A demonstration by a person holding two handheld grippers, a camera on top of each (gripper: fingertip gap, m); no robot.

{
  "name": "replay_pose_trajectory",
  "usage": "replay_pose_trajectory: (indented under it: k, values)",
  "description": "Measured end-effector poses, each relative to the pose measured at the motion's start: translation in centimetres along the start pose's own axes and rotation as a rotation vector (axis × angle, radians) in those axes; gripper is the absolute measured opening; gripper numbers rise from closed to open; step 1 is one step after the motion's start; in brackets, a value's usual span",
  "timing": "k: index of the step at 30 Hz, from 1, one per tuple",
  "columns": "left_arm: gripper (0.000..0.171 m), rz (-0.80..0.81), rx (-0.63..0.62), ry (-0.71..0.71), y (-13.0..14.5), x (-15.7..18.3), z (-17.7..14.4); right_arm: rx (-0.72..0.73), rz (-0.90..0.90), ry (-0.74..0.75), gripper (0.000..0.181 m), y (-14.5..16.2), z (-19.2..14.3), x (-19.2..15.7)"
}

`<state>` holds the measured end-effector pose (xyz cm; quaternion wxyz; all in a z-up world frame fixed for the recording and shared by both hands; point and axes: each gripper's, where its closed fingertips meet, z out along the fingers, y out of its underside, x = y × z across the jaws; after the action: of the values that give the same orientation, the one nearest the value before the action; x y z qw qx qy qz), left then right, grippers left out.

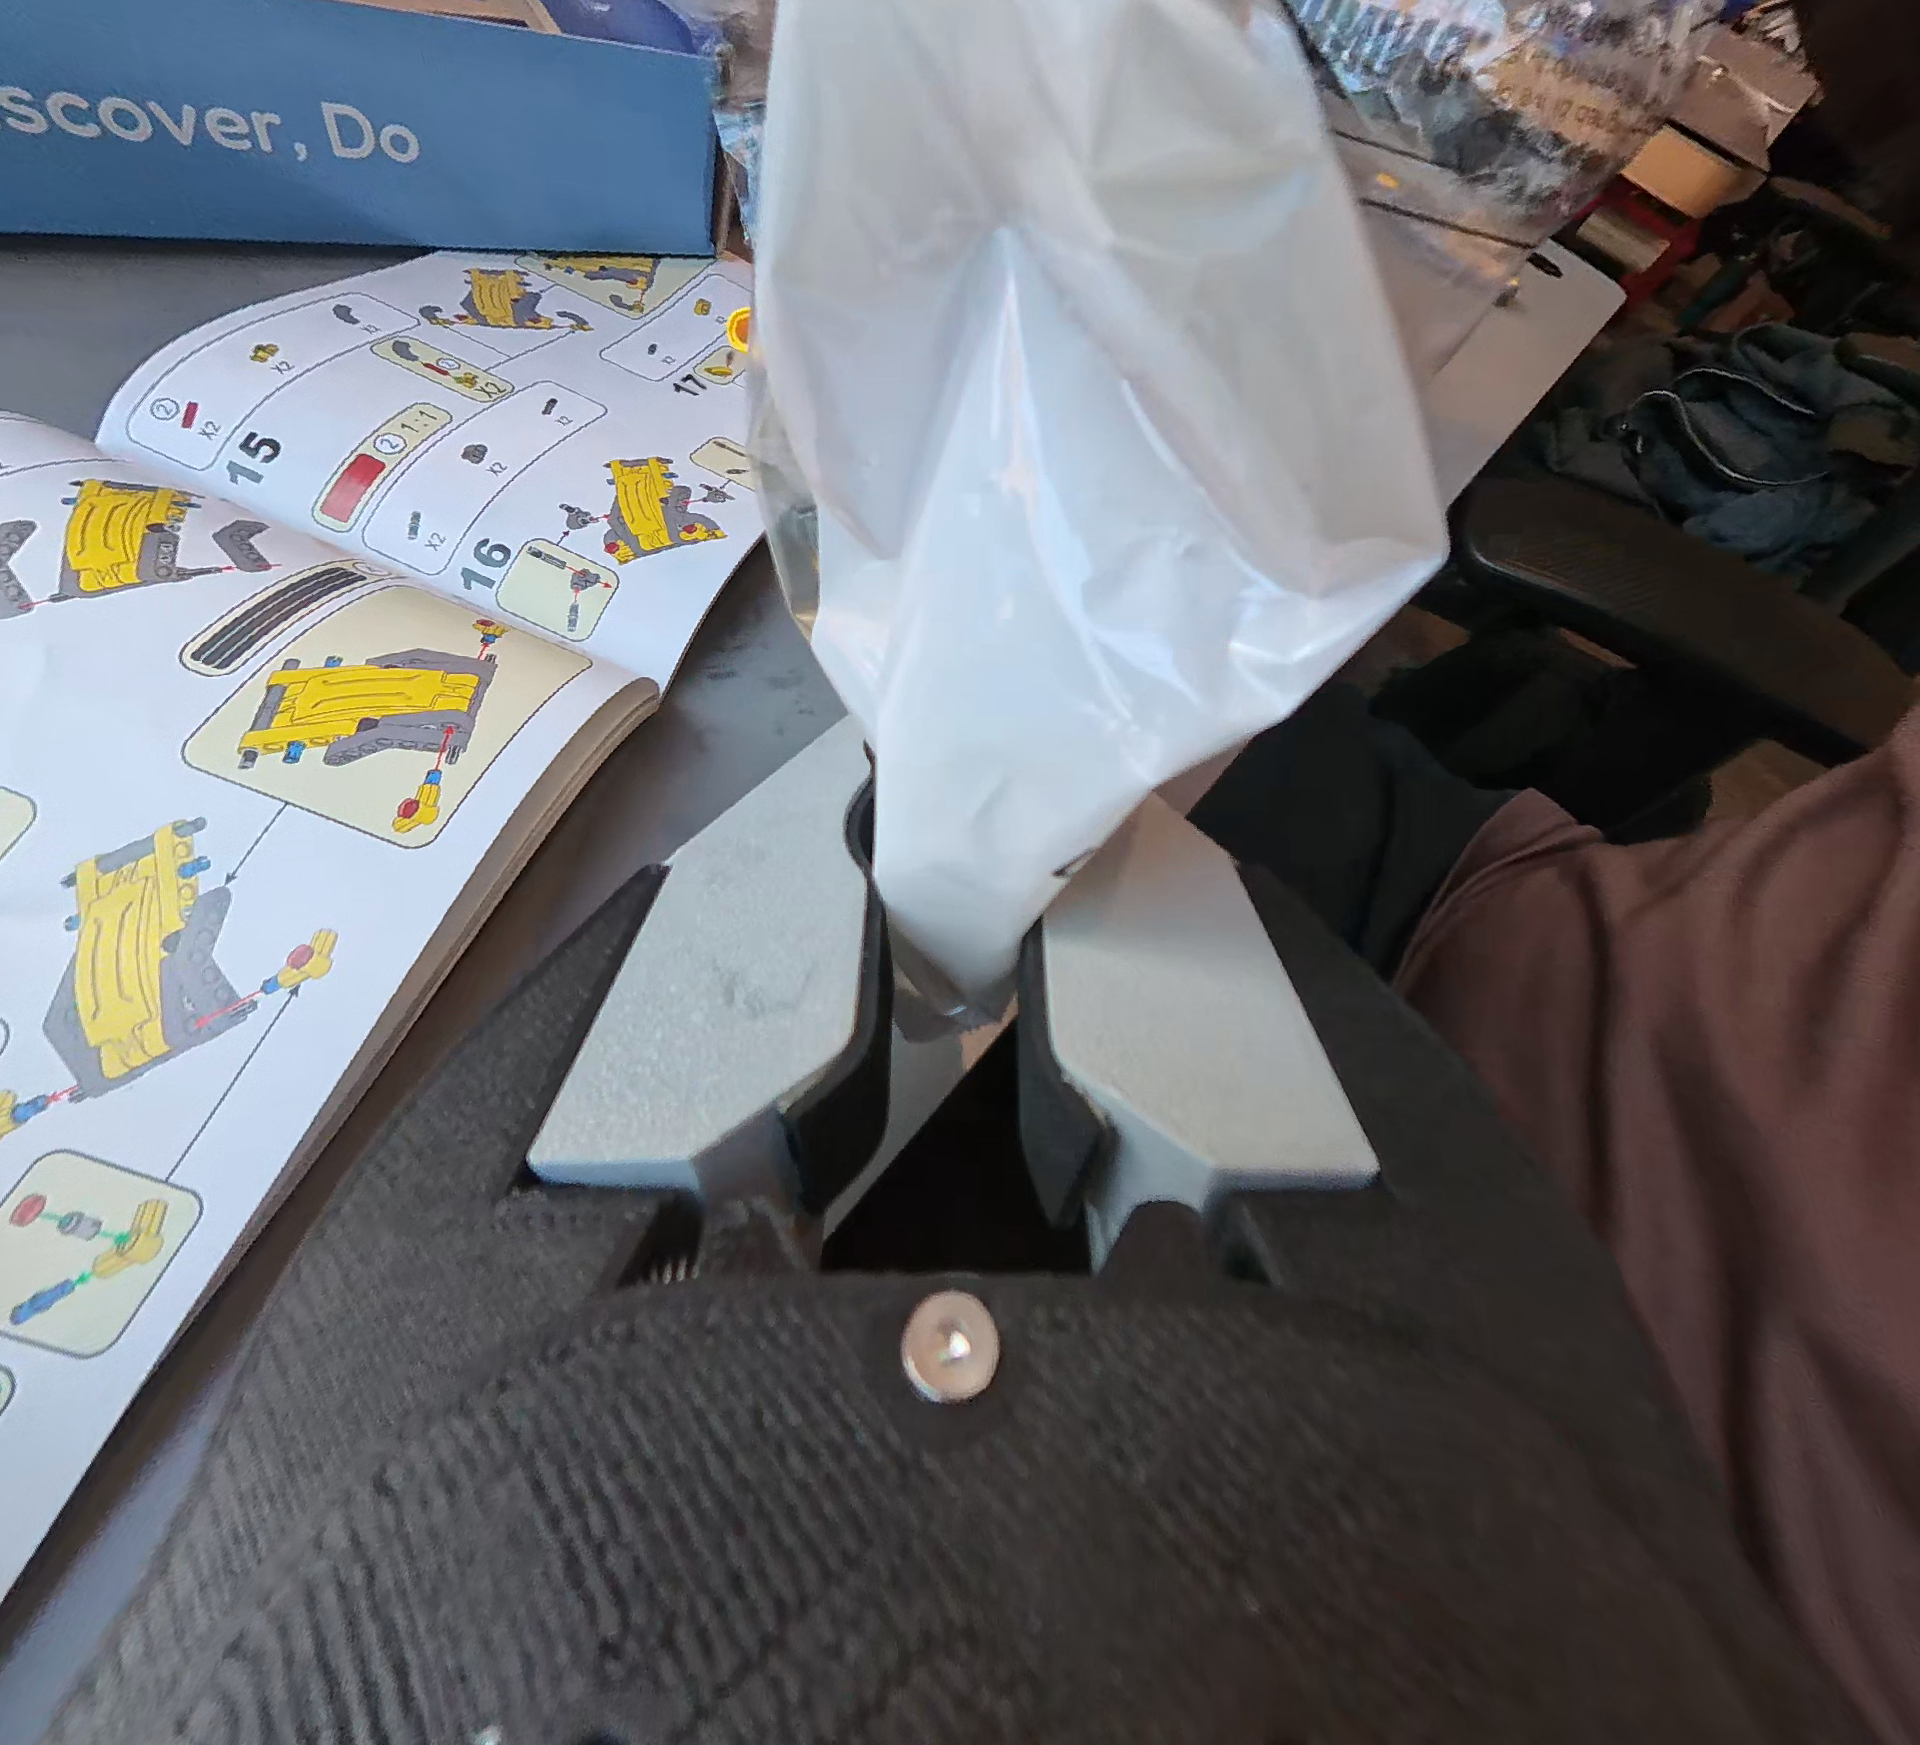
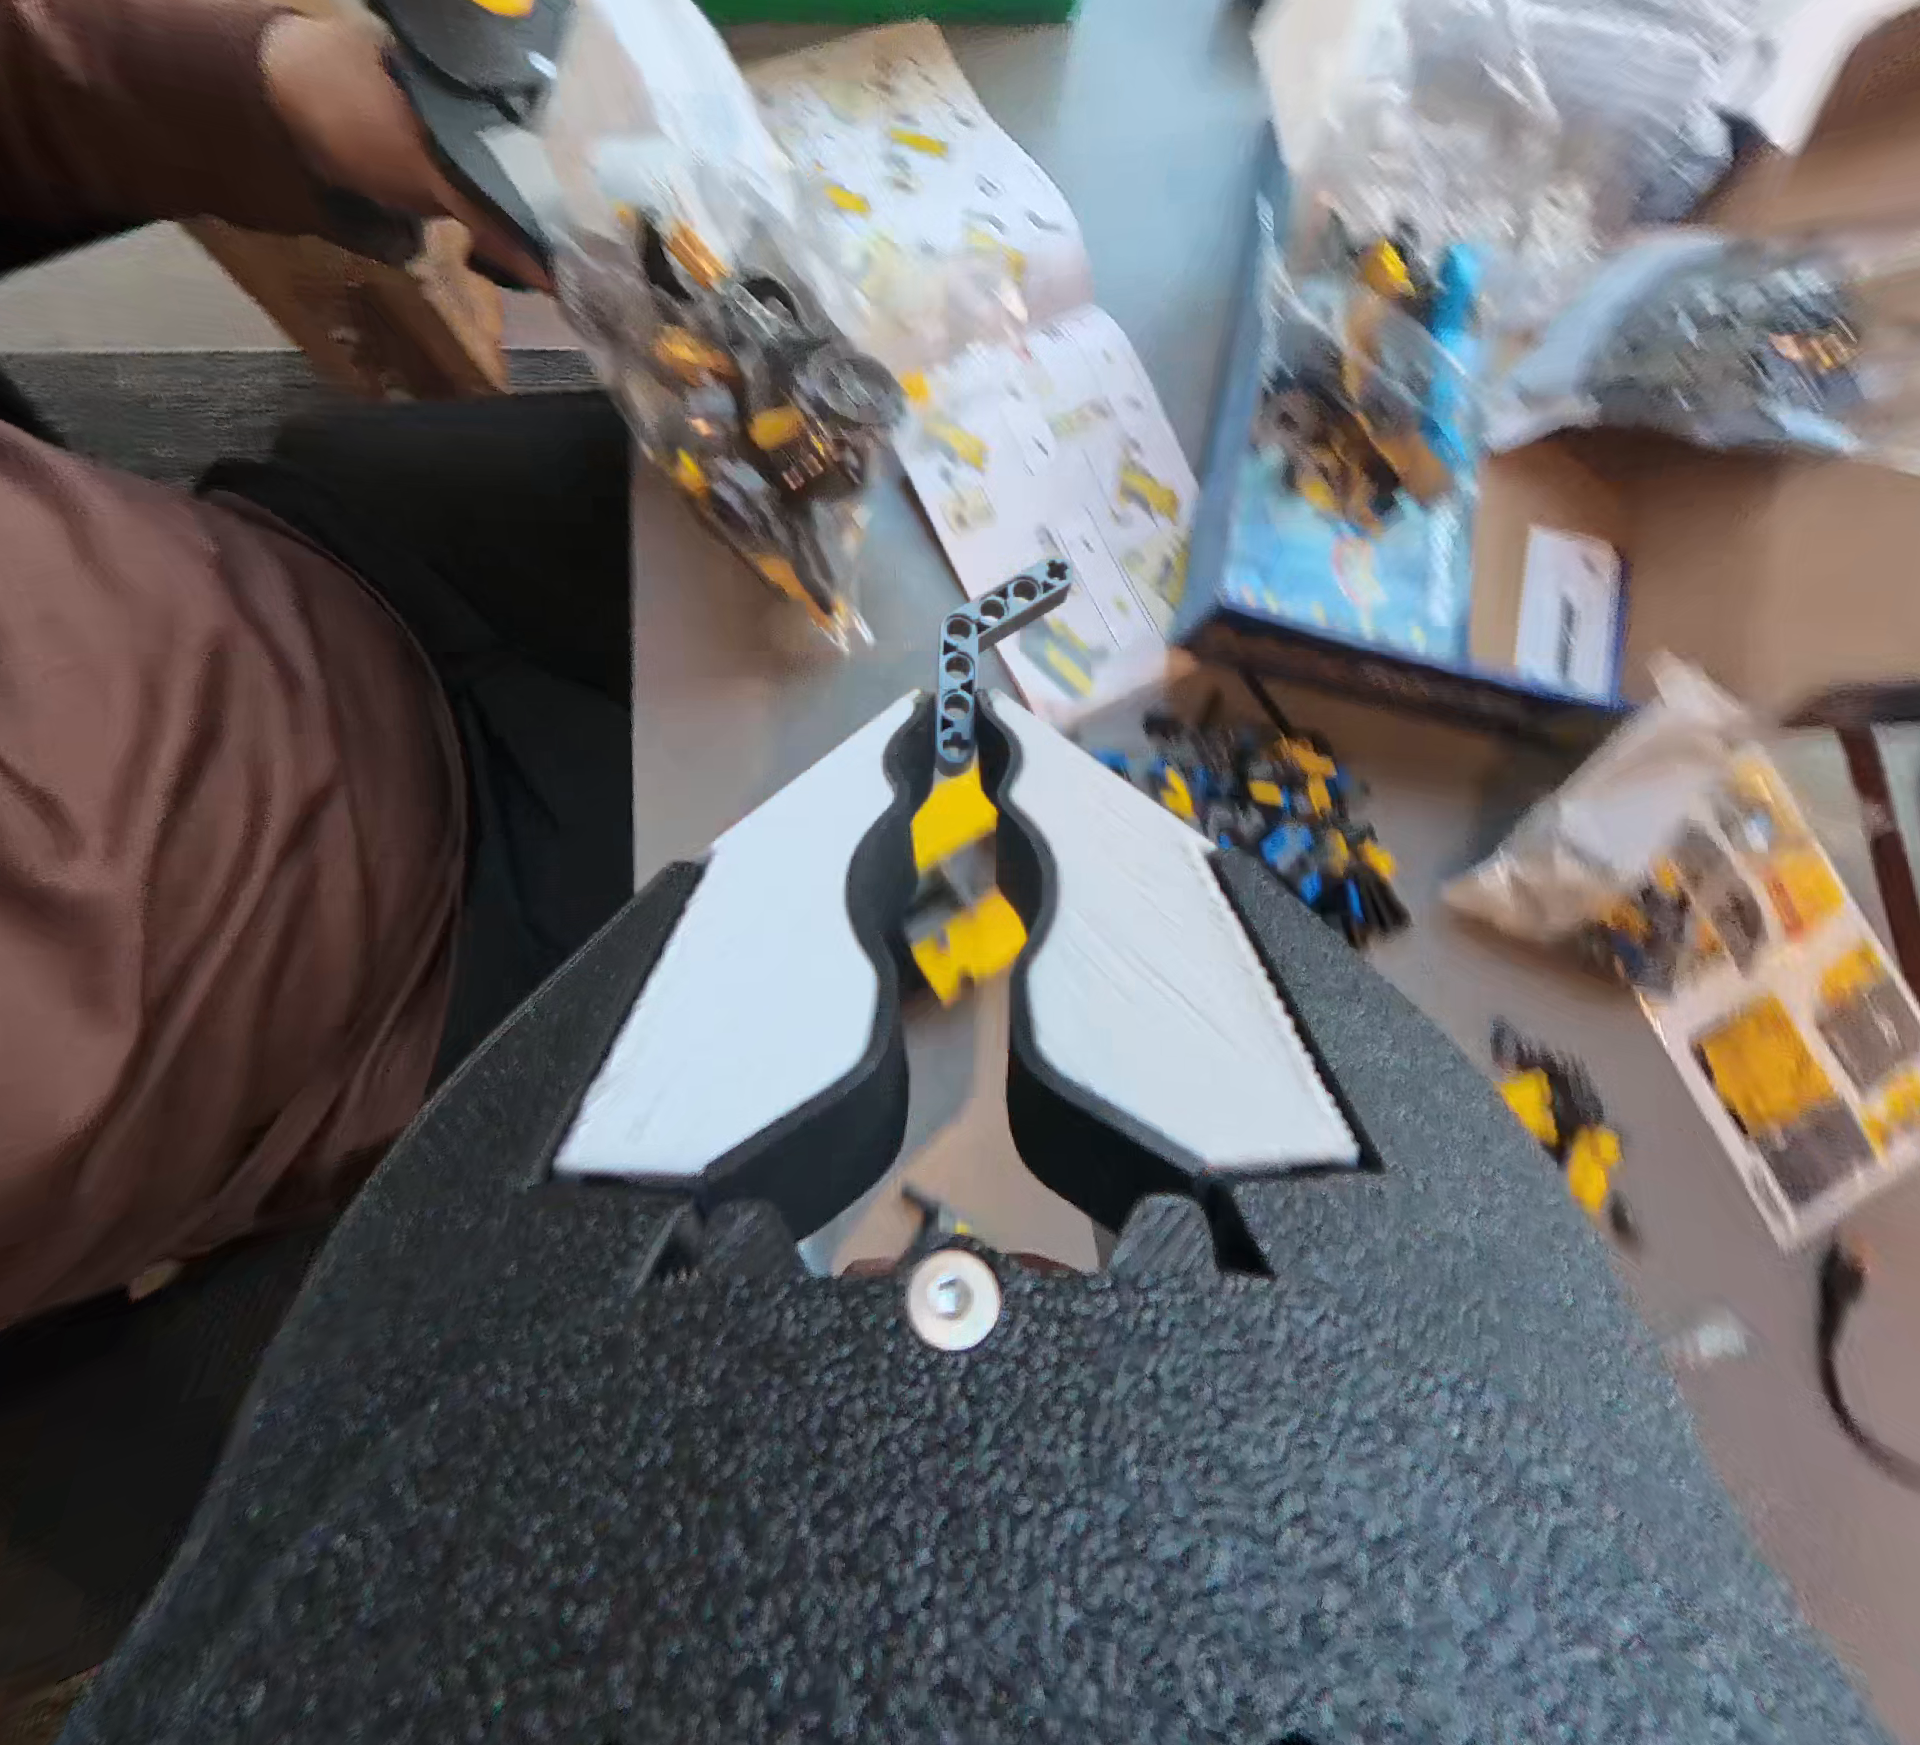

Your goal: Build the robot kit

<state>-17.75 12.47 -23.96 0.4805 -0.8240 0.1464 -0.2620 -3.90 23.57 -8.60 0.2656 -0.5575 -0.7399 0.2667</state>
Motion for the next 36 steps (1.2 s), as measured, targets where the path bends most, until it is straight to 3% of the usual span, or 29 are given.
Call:
replay_pose_trajectory:
  k: [4, 7, 14, 19, 21, 27, 33, 36]
  values:
    - [0.018, 0.031, 0.017, 0.003, 0.0, 0.2, 0.2, -0.066, 0.162, 0.196, 0.007, 9.9, -5.7, 2.8]
    - [0.018, 0.046, 0.029, 0.02, 0.0, 0.5, 0.5, -0.083, 0.306, 0.246, 0.007, 17.0, -7.6, 2.7]
    - [0.018, 0.065, 0.054, 0.025, -0.3, 0.4, 0.8, -0.223, 0.467, 0.228, 0.007, 28.3, -4.5, 1.2]
    - [0.018, 0.047, 0.083, 0.01, 0.0, 0.6, 0.6, -0.257, 0.483, 0.186, 0.007, 31.1, -2.8, 0.3]
    - [0.018, 0.062, 0.093, -0.007, -0.1, 0.5, 0.4, -0.237, 0.484, 0.194, 0.019, 31.0, -3.2, 0.5]
    - [0.018, 0.112, 0.136, -0.05, 0.2, 0.6, -0.8, -0.074, 0.485, 0.227, 0.021, 26.6, -6.2, 2.0]
    - [0.018, 0.098, 0.19, -0.079, 0.9, 1.2, -1.4, 0.165, 0.262, 0.239, 0.016, 17.0, -4.2, 1.9]
    - [0.018, 0.096, 0.219, -0.08, 1.1, 1.5, -1.0, 0.289, 0.176, 0.162, 0.011, 11.5, -2.0, 0.9]
